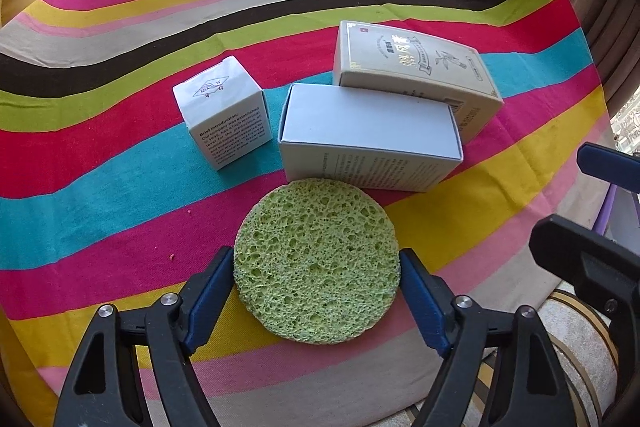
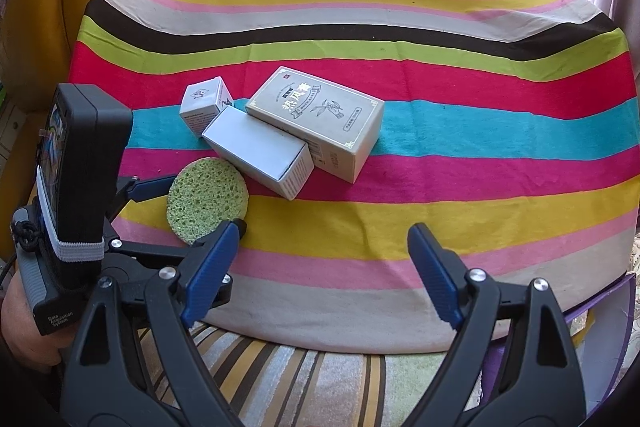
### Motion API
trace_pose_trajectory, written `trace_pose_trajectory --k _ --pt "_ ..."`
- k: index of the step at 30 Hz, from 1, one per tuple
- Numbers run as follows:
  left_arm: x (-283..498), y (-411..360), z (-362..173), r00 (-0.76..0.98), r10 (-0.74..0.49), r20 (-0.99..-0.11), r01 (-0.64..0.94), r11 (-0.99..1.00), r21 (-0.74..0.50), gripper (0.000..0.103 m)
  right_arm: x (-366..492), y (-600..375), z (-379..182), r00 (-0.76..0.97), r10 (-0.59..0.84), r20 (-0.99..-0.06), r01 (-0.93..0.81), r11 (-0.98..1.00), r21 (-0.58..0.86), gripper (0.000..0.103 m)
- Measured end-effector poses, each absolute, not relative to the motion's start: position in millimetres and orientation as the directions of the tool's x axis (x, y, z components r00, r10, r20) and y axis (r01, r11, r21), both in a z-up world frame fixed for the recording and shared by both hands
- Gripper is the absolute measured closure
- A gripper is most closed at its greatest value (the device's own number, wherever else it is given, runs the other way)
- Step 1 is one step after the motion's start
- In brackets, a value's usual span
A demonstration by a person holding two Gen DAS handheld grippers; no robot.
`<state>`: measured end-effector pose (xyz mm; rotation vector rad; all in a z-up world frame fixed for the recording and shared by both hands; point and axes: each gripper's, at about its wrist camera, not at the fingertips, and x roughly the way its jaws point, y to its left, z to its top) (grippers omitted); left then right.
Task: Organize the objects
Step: 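Grasp the round green sponge with the left tool while the right tool grasps a white box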
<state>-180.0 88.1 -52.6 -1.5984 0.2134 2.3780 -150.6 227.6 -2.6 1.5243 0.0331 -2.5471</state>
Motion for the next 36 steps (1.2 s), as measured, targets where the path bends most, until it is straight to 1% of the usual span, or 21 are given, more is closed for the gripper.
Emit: trace_pose_trajectory --k 2,7,12,18,26,31,36 --pt "-180.6 83.3 -49.9 -0.367 0.148 -0.918 -0.276 -0.96 -0.045 0.022 -151.3 226.4 -2.4 -0.461 -0.134 -0.877 0.15 -0.986 0.072 0.015" --pt "-175.0 41.5 -34.5 -0.421 0.144 -0.895 -0.161 -0.984 -0.082 0.022 -155.4 218.9 -3.6 -0.456 -0.123 -0.882 0.135 -0.989 0.068 0.015" --pt "-169.2 -1.4 -25.6 -0.478 0.098 -0.873 -0.028 -0.995 -0.097 0.022 -164.6 202.7 -6.3 -0.437 -0.134 -0.889 0.112 -0.989 0.094 0.014" --pt "-163.8 -24.5 -20.2 -0.521 0.062 -0.852 0.084 -0.989 -0.123 0.022 -181.3 179.3 -10.8 -0.424 -0.147 -0.894 0.07 -0.989 0.129 0.014" --pt "-163.2 -42.4 -20.3 -0.534 0.073 -0.842 0.128 -0.978 -0.166 0.022 -203.2 162.1 -18.7 -0.417 -0.113 -0.902 -0.055 -0.987 0.149 0.013" --pt "-170.7 -45.0 -24.1 -0.541 0.077 -0.837 0.144 -0.973 -0.182 0.022 -213.8 155.3 -25.7 -0.41 -0.057 -0.91 -0.121 -0.986 0.116 0.013" --pt "-169.5 -45.3 -23.6 -0.543 0.086 -0.835 0.143 -0.971 -0.192 0.022 -216.2 151.3 -26.1 -0.41 -0.047 -0.911 -0.135 -0.985 0.112 0.013"
